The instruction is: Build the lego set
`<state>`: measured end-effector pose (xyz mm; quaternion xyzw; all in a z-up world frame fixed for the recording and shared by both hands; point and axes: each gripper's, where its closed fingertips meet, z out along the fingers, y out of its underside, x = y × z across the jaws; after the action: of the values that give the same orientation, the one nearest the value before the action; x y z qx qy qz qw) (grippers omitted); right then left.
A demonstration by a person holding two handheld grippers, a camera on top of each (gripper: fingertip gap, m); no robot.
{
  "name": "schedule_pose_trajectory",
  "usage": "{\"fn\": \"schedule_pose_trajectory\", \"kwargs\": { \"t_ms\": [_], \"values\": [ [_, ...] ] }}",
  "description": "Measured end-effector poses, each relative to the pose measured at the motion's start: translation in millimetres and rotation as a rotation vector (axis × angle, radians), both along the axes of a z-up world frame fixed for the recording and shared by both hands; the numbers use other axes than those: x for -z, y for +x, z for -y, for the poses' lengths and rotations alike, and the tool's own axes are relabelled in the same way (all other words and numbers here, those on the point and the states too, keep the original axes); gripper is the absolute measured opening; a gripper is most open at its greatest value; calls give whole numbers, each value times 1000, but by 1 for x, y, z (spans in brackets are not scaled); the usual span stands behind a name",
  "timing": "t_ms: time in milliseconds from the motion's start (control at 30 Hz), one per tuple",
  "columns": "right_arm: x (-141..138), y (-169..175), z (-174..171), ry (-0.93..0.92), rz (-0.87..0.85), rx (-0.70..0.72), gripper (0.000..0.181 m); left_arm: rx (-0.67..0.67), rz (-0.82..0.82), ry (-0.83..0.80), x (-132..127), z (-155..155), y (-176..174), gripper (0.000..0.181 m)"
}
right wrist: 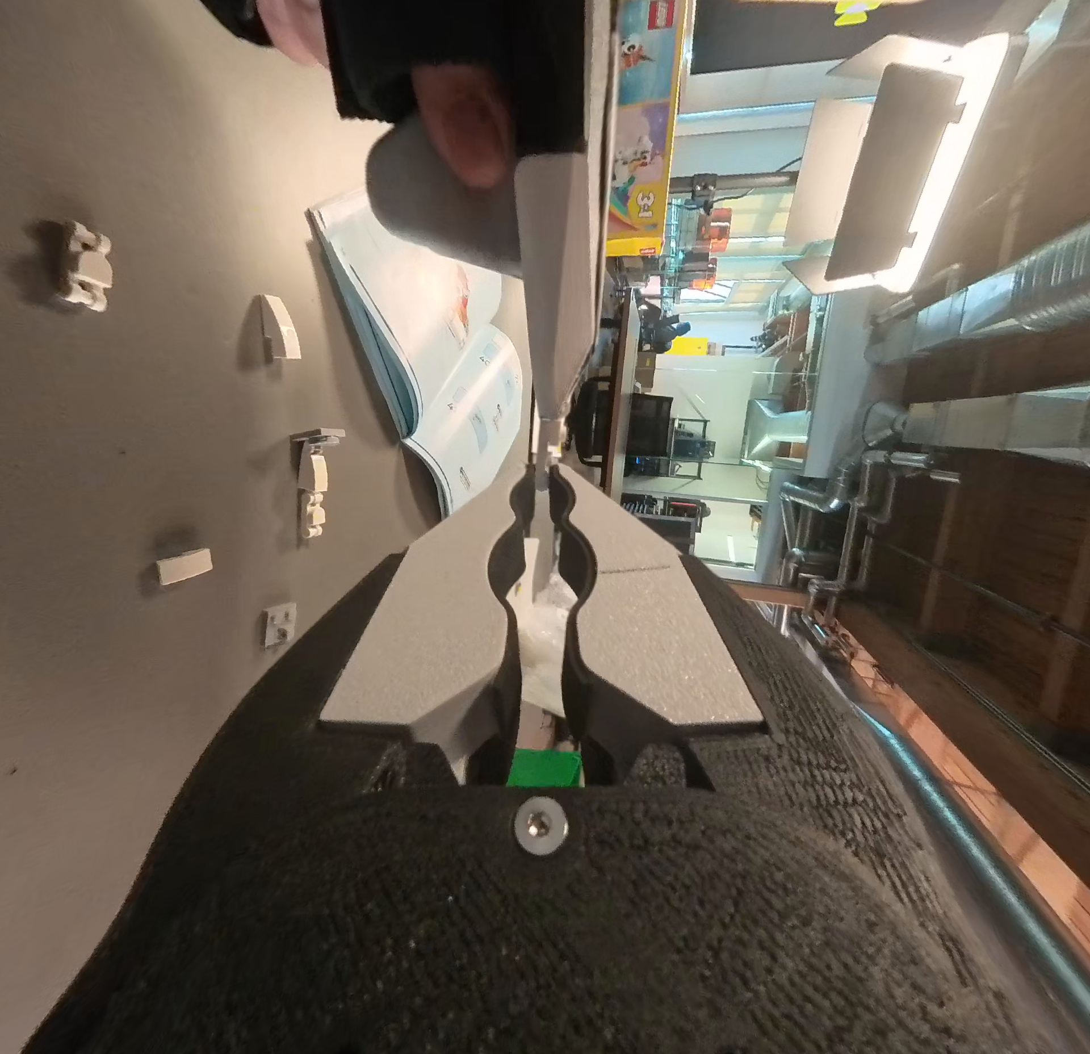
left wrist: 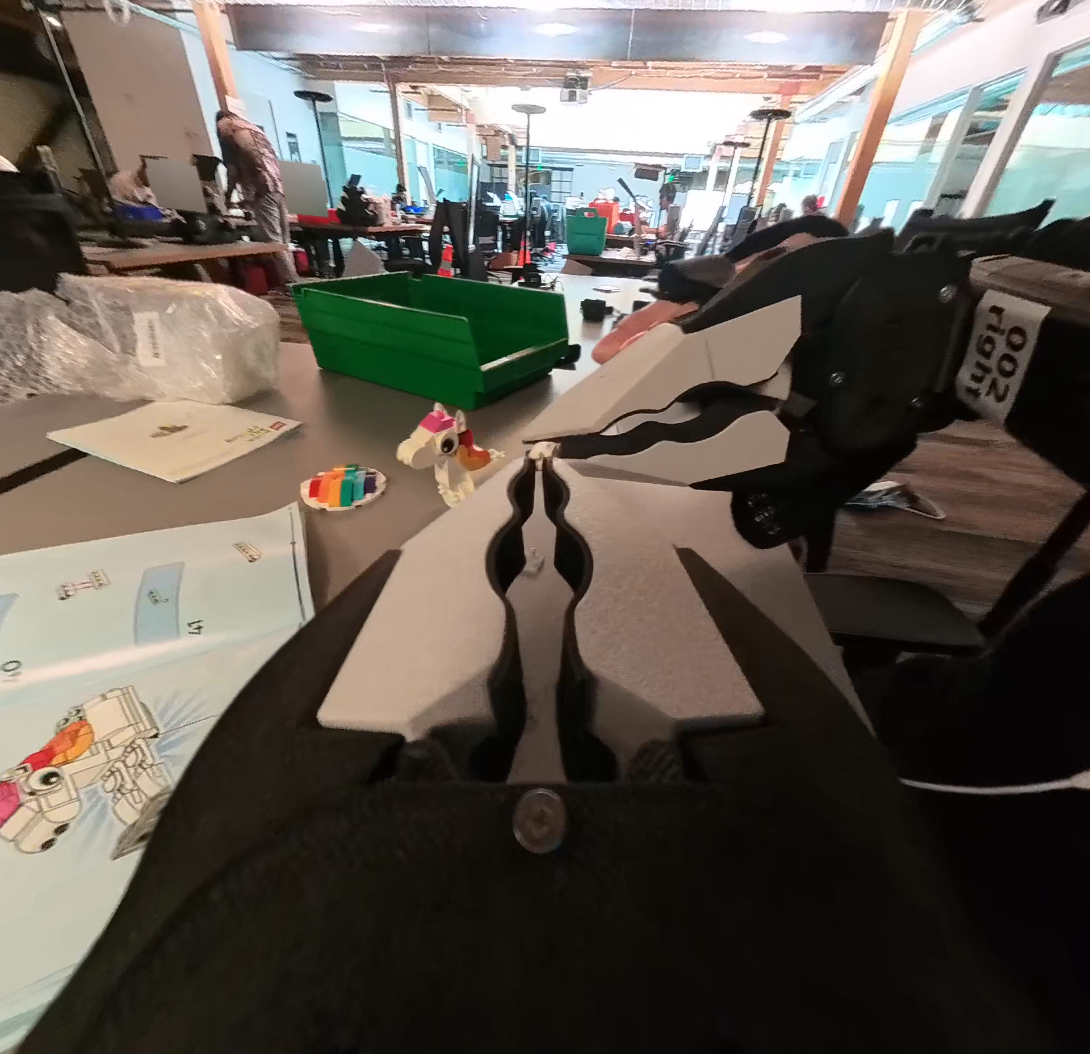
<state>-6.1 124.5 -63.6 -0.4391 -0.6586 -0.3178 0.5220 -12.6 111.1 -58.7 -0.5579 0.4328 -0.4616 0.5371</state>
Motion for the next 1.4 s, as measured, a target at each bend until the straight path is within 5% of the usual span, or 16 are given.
{"fn": "schedule_pose_trajectory", "kwargs": {
  "t_ms": [300, 600, 1233, 1400],
  "values": [
    [-1, 0, -2, 10, 3, 25, 2, -134, -79, 200, -1, -2, 0, 1],
    [0, -3, 0, 70, 42, -21, 2, 52, 137, -124, -14, 0, -5, 5],
    [-9, -8, -1, 118, 36, -17, 2, 13, 120, -101, -14, -2, -6, 3],
    [-9, -7, -2, 115, 33, -16, 2, 60, 150, -148, -15, 0, -5, 23]
  ]
}}
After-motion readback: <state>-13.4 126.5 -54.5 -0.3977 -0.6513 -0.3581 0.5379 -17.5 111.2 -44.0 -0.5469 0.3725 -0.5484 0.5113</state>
